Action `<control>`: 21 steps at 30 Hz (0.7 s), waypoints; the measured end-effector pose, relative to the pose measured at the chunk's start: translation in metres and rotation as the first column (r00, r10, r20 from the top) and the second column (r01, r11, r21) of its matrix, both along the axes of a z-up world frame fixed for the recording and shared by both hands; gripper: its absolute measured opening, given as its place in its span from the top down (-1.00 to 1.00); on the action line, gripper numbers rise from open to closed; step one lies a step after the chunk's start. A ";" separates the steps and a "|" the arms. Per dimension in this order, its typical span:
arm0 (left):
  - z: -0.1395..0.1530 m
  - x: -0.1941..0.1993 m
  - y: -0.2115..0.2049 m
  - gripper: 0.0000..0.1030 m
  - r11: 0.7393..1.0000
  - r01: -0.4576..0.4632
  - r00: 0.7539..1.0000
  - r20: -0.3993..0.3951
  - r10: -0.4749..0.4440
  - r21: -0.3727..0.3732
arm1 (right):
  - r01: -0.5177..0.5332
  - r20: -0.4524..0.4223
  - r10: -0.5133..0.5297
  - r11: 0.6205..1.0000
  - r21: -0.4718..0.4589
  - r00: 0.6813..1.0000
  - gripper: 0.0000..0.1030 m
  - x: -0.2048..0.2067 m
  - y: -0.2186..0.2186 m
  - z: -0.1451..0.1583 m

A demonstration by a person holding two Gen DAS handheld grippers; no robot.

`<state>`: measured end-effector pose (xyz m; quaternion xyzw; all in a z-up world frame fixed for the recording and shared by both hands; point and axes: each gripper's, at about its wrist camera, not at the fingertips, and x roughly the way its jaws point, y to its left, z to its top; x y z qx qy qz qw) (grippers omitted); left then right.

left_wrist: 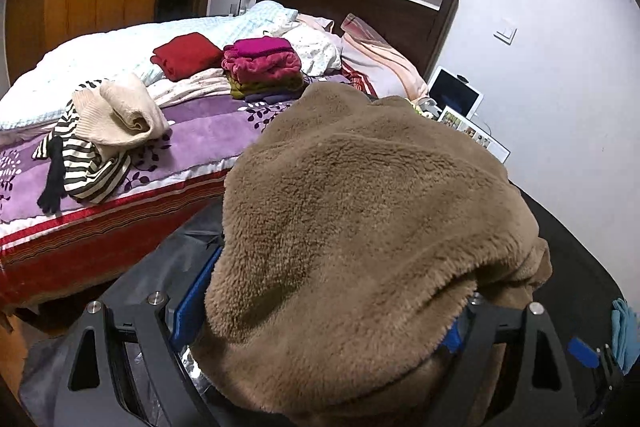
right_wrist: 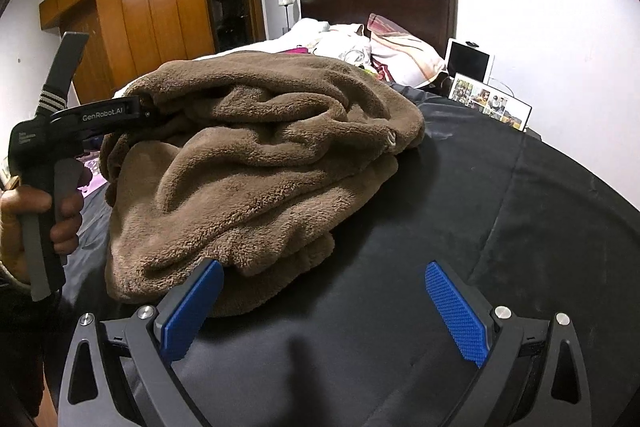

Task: Fold clothes
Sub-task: 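Carry the brown fleece garment in the left gripper toward the black sheet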

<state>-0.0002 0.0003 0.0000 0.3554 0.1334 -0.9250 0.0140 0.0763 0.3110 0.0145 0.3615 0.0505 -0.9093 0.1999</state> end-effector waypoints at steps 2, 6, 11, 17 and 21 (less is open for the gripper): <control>0.001 -0.006 0.010 -0.39 1.000 0.018 1.000 -0.004 -0.018 -0.001 | -0.001 0.002 0.001 1.000 -0.002 1.000 -1.00 0.000 0.000 -0.001; 0.005 -0.015 0.039 0.28 0.999 0.049 0.999 -0.010 -0.049 -0.003 | -0.002 -0.009 0.002 1.000 -0.001 1.000 -1.00 0.001 0.000 -0.001; 0.019 -0.005 0.060 0.40 0.995 0.072 0.996 -0.055 -0.075 -0.068 | 0.034 -0.059 -0.035 0.999 -0.016 0.998 -1.00 0.007 0.010 0.007; 0.042 0.002 0.080 0.43 0.989 0.127 0.987 -0.088 -0.134 -0.078 | 0.116 -0.054 -0.119 0.992 -0.051 0.991 -1.00 0.005 0.032 0.012; 0.053 0.012 0.089 0.43 0.982 0.177 0.976 -0.116 -0.183 -0.059 | 0.146 -0.052 -0.149 0.987 -0.062 0.987 -1.00 0.006 0.043 0.013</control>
